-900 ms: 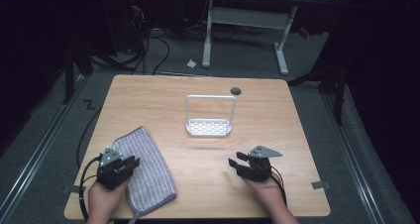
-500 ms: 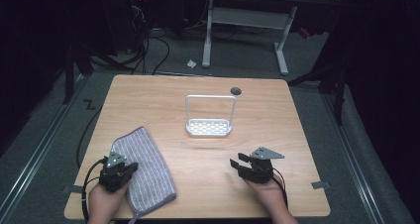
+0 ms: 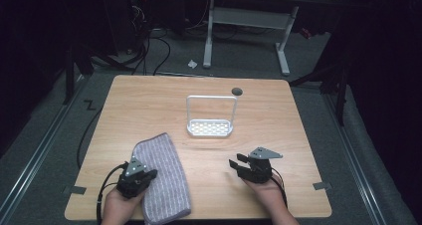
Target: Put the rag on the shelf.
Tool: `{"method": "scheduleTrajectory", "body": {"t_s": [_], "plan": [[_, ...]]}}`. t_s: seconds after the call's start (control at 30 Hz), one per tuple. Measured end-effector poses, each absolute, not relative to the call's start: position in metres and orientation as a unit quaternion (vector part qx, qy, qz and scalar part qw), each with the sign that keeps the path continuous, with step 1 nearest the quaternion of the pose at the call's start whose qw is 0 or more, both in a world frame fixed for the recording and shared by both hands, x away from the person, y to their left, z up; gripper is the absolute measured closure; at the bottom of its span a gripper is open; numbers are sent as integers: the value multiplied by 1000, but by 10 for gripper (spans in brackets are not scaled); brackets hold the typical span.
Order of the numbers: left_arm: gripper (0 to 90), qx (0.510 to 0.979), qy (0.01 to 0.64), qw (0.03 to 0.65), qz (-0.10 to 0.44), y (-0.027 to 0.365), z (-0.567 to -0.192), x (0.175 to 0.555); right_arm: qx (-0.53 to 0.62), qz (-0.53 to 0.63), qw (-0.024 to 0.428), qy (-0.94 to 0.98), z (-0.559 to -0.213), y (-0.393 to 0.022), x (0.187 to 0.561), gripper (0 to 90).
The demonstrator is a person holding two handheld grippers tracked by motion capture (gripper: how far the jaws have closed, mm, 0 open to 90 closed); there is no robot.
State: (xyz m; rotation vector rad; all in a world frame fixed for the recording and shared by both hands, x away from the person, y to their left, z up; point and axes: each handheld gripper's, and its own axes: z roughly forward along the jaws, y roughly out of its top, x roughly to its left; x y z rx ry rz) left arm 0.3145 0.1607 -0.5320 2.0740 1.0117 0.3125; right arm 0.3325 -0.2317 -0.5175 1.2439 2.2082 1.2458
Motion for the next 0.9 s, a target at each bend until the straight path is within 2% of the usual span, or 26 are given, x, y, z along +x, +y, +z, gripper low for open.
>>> {"method": "scheduleTrajectory", "body": {"t_s": [0.5, 0.57, 0.73, 0.9], "plan": [[899, 845, 330, 415, 73, 87, -533, 306, 418, 438, 153, 781, -515, -221, 328, 598], [899, 844, 326, 422, 60, 76, -533, 306, 403, 441, 149, 788, -513, -211, 324, 619], [897, 847, 314, 428, 46, 62, -534, 302, 374, 413, 127, 821, -520, -182, 314, 785], [871, 844, 313, 435, 19, 60, -534, 299, 368, 383, 124, 838, -529, -175, 312, 829]]}}
